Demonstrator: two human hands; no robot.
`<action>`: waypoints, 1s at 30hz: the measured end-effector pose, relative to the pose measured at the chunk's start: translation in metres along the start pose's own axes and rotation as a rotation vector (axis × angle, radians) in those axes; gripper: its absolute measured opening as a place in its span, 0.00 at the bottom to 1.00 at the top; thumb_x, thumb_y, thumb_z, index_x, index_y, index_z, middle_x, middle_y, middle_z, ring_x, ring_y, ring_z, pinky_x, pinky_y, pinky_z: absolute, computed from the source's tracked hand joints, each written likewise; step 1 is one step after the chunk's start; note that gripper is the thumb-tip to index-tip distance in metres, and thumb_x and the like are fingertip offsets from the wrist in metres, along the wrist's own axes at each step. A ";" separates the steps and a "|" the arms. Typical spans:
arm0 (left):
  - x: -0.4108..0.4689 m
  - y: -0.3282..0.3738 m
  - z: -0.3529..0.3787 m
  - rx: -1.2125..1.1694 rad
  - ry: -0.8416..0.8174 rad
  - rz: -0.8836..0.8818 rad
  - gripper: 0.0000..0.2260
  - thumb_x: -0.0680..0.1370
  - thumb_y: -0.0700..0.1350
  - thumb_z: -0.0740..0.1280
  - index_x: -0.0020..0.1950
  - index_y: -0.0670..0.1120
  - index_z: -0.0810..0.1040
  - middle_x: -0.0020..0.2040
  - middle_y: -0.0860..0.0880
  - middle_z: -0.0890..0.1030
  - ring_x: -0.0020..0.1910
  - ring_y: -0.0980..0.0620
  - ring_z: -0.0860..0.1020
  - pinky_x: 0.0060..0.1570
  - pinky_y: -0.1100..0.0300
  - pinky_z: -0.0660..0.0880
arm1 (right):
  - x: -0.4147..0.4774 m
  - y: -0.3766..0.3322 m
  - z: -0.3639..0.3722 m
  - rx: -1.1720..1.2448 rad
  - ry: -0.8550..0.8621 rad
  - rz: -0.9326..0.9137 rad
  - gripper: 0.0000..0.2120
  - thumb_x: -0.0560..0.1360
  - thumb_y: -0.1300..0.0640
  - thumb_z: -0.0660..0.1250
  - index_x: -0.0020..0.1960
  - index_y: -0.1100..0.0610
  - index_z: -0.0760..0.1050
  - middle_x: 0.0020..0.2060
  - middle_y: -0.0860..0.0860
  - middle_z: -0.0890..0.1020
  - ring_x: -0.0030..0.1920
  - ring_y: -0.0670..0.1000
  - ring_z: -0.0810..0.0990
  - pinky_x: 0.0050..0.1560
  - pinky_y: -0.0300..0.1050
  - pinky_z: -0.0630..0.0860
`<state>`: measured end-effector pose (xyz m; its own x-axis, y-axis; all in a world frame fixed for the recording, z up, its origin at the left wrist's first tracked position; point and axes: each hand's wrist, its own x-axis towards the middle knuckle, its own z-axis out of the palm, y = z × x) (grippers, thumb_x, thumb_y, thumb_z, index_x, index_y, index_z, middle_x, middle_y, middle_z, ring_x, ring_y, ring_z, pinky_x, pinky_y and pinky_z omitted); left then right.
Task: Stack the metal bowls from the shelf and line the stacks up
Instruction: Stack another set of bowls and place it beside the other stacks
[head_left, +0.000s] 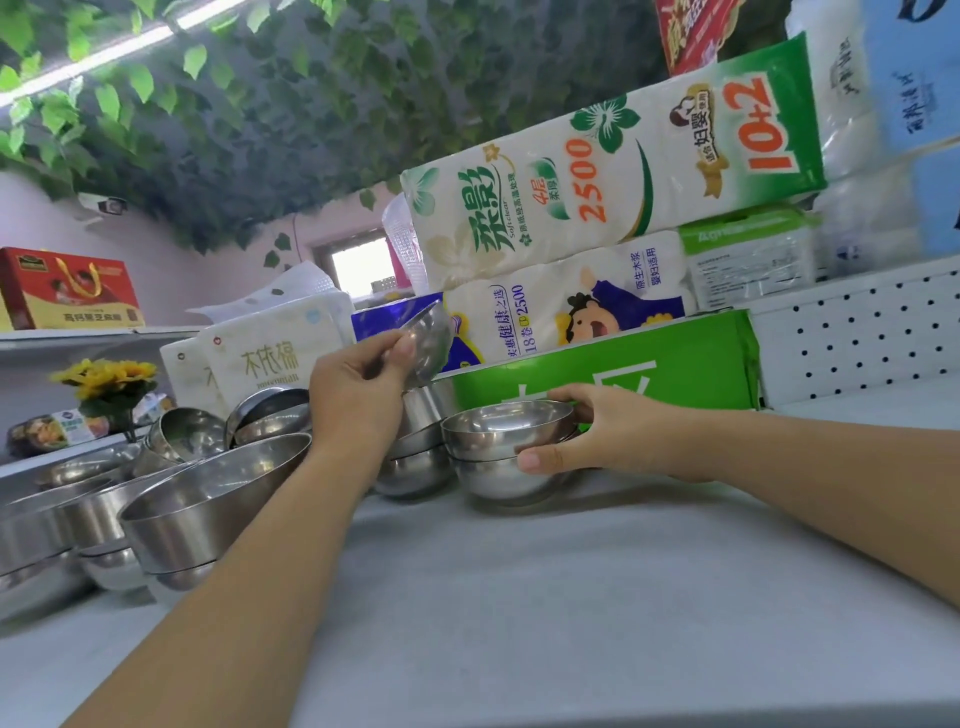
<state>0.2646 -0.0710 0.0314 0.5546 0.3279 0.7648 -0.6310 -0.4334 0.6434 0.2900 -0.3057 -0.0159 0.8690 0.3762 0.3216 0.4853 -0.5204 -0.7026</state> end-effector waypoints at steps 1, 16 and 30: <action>0.000 0.005 -0.004 -0.022 -0.021 0.036 0.06 0.78 0.44 0.71 0.49 0.54 0.85 0.41 0.62 0.85 0.41 0.70 0.80 0.44 0.76 0.73 | 0.001 0.000 0.000 -0.007 0.003 -0.004 0.57 0.49 0.24 0.78 0.73 0.46 0.69 0.59 0.42 0.81 0.61 0.46 0.79 0.69 0.47 0.73; -0.033 0.005 0.003 0.069 -0.515 0.062 0.06 0.74 0.45 0.74 0.50 0.53 0.86 0.58 0.53 0.81 0.61 0.57 0.77 0.63 0.58 0.75 | -0.006 -0.002 -0.009 0.126 -0.023 -0.049 0.24 0.64 0.47 0.83 0.56 0.44 0.78 0.45 0.34 0.86 0.48 0.33 0.83 0.47 0.25 0.75; -0.038 -0.001 0.006 0.292 -0.215 0.095 0.16 0.75 0.45 0.75 0.62 0.47 0.79 0.56 0.52 0.82 0.51 0.58 0.78 0.53 0.65 0.72 | -0.012 0.015 -0.060 0.131 -0.084 0.142 0.48 0.52 0.41 0.86 0.68 0.44 0.71 0.62 0.47 0.81 0.62 0.50 0.81 0.61 0.53 0.81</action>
<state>0.2472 -0.0876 0.0011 0.6217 0.1039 0.7763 -0.5213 -0.6848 0.5092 0.2931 -0.3641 0.0076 0.9140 0.3716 0.1627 0.3366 -0.4708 -0.8155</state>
